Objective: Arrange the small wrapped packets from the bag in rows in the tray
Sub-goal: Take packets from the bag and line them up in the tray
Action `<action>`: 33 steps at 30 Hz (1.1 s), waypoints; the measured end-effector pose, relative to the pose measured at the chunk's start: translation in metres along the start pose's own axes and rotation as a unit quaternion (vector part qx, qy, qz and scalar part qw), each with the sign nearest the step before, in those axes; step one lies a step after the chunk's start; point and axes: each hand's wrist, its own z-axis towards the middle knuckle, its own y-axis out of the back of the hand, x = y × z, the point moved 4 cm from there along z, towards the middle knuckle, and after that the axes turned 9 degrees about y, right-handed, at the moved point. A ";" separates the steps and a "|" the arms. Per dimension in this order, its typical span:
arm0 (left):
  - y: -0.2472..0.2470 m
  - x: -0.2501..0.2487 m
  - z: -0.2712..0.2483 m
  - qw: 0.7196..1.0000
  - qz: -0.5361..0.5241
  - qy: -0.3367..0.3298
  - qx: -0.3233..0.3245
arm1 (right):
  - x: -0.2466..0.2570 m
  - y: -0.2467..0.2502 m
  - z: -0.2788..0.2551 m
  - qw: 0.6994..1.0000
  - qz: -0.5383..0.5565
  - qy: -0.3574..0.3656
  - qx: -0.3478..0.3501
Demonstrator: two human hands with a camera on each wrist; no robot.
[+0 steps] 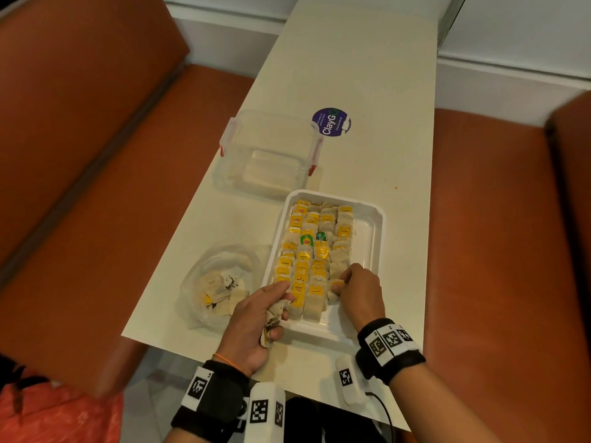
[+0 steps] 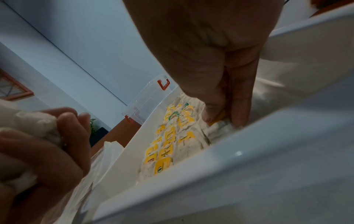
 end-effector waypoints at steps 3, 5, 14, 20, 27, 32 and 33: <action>0.001 -0.001 0.001 1.000 0.000 0.000 -0.002 | 0.002 0.002 -0.003 1.000 -0.018 0.011 0.000; 0.002 -0.002 0.001 1.000 0.000 0.000 -0.003 | 0.004 0.004 -0.006 0.999 -0.050 0.017 0.009; 0.000 -0.003 -0.001 1.000 0.003 0.004 -0.010 | 0.001 -0.006 -0.006 0.995 -0.084 0.009 0.059; -0.001 -0.003 -0.001 0.999 -0.030 0.028 0.009 | 0.006 -0.002 -0.008 0.995 -0.085 0.005 0.059; -0.017 -0.004 -0.008 0.992 -0.072 0.057 0.081 | 0.063 0.043 -0.048 0.981 0.048 0.187 0.033; -0.027 -0.005 -0.013 0.988 -0.047 0.059 0.133 | 0.087 0.048 -0.073 0.929 -0.009 0.347 0.129; -0.028 -0.005 -0.013 0.989 -0.034 0.057 0.135 | 0.087 0.049 -0.072 0.928 -0.010 0.351 0.124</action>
